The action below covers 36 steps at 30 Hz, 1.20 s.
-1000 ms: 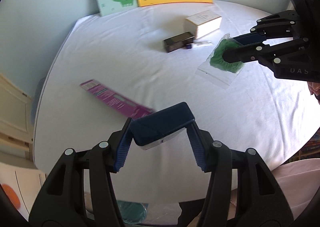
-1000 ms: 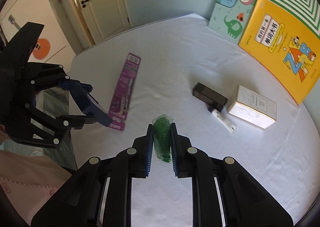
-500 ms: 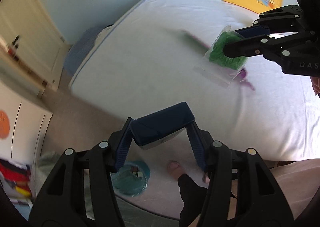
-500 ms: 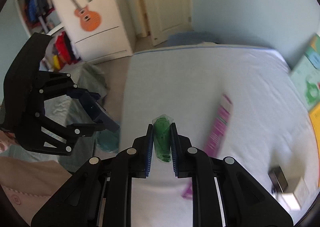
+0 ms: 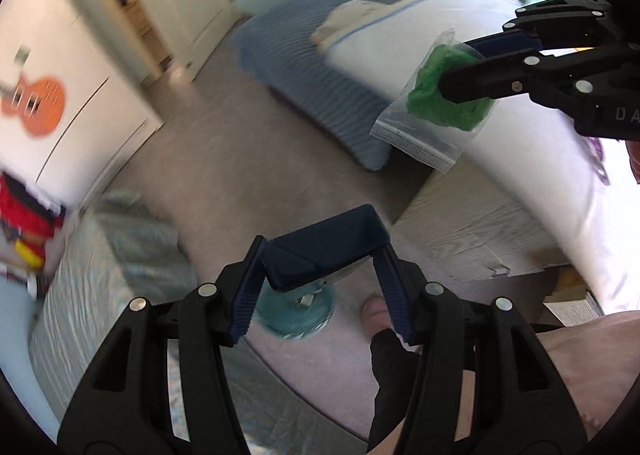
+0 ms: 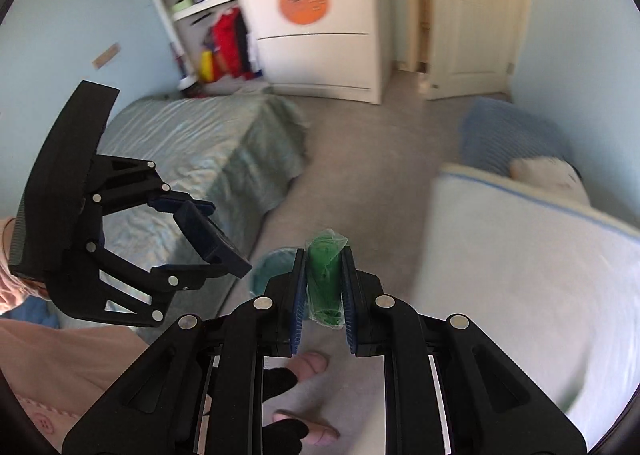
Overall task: Collect trash
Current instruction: 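Carry the held case and green bag over to the teal wastebasket, then open both tools to drop case and bag into the wastebasket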
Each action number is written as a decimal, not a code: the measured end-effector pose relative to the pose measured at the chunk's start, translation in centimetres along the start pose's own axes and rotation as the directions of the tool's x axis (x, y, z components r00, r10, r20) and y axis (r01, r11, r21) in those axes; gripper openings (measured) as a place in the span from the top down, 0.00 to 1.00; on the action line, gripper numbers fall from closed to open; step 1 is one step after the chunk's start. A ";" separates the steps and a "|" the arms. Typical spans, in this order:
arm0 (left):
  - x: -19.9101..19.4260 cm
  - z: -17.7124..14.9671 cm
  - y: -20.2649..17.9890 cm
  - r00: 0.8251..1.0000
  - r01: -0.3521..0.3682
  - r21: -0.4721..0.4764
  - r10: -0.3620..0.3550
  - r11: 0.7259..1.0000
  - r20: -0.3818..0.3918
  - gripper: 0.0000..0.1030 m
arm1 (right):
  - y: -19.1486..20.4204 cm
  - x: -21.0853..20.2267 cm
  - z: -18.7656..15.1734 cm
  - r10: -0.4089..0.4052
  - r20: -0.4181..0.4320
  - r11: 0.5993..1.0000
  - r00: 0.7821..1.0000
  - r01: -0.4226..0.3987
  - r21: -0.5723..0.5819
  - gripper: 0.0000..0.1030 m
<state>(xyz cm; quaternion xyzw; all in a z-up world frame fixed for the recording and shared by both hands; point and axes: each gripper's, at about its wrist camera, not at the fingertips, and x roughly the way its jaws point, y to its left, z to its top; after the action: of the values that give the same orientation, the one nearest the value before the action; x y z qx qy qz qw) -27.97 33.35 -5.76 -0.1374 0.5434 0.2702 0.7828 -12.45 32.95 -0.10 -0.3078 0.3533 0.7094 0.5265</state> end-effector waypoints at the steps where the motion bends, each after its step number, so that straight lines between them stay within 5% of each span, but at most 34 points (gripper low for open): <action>1: 0.1 -0.4 0.8 1.000 -0.006 -0.020 0.005 1.000 -0.005 0.50 | 0.6 0.9 0.9 0.019 -0.008 1.000 1.000 -0.019 -0.019 0.83; 11: 0.9 -3.6 7.2 0.996 -0.064 -0.201 0.051 0.977 -0.069 0.50 | 5.5 6.8 5.4 0.149 -0.104 0.975 0.983 -0.164 -0.152 0.83; 22: 1.8 -6.0 11.4 0.992 -0.087 -0.296 0.057 0.951 -0.109 0.50 | 9.3 11.1 7.6 0.223 -0.188 0.938 0.956 -0.263 -0.225 0.83; 25: 2.2 -6.1 11.8 0.991 -0.097 -0.294 0.063 0.951 -0.121 0.43 | 9.7 11.7 8.1 0.228 -0.203 0.934 0.952 -0.273 -0.231 0.71; 27: 2.1 -5.9 11.9 0.989 -0.118 -0.300 0.086 0.947 -0.120 0.29 | 9.5 11.8 8.2 0.227 -0.197 0.937 0.954 -0.269 -0.224 0.39; 36: 2.4 -5.9 12.7 0.988 -0.127 -0.302 0.094 0.945 -0.121 0.25 | 8.4 11.9 8.6 0.209 -0.198 0.949 0.958 -0.247 -0.195 0.39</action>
<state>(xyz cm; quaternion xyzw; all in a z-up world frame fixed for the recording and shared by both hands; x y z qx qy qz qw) -39.19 41.41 -9.12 -0.2413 0.5419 0.3876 0.7057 -24.12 44.70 -3.42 -0.3815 0.3518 0.7701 0.3709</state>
